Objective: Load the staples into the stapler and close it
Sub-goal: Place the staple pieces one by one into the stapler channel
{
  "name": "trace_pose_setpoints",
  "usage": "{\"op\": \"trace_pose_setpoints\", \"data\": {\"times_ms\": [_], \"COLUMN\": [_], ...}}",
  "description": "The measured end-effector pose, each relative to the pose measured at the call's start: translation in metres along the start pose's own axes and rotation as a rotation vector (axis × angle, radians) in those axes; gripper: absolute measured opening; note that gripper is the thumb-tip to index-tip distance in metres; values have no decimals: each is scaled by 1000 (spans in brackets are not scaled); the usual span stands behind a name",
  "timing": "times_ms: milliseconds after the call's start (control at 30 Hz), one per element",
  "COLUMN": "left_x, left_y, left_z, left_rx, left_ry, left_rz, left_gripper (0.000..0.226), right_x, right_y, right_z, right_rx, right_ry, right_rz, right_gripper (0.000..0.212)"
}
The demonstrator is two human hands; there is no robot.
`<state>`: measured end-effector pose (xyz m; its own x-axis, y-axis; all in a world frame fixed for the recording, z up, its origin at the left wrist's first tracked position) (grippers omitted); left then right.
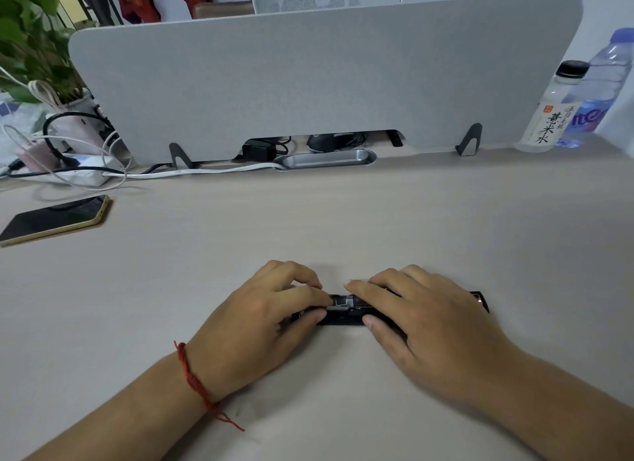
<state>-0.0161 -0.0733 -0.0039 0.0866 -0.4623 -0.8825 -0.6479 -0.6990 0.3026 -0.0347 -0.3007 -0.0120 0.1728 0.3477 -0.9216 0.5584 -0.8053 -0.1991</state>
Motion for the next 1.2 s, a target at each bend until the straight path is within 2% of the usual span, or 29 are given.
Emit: {"op": "trace_pose_setpoints", "data": {"times_ms": [233, 467, 667, 833, 1033, 1133, 1200], "left_x": [1, 1, -2, -10, -12, -10, -9], "left_y": [-4, -7, -7, -4, -1, -3, -7], "left_z": [1, 3, 2, 3, 7, 8, 6], "left_rx": [-40, -82, -114, -130, -92, -101, -99], "left_ry": [-51, -35, 96, 184, 226, 196, 186], "left_rz": [94, 200, 300, 389, 471, 489, 414], "left_gripper": [24, 26, 16, 4, 8, 21, 31], "right_x": [-4, -2, -2, -3, -2, -3, -7], "right_y": [-5, 0, 2, -6, -9, -8, -3], "right_z": [-1, 0, 0, -1, 0, 0, -1], "right_rx": [-60, -93, -98, -194, -219, -217, -168], "right_ry": [44, 115, 145, 143, 91, 82, 146], "right_rz": [-85, -197, -282, -322, -319, -246, -222], "right_gripper": [23, 26, 33, 42, 52, 49, 43]}}
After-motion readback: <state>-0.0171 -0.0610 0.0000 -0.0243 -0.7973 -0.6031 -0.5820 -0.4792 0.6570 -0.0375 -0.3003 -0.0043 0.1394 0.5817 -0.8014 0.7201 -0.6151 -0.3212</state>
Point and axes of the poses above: each hand's wrist, its own z-axis away from the middle knuckle, its own x-axis out of the palm, y = z × x, the point moved 4 cm from there along -z, towards the middle knuckle, and after that the axes turned 3 degrees about -z, right-handed, at the moved point
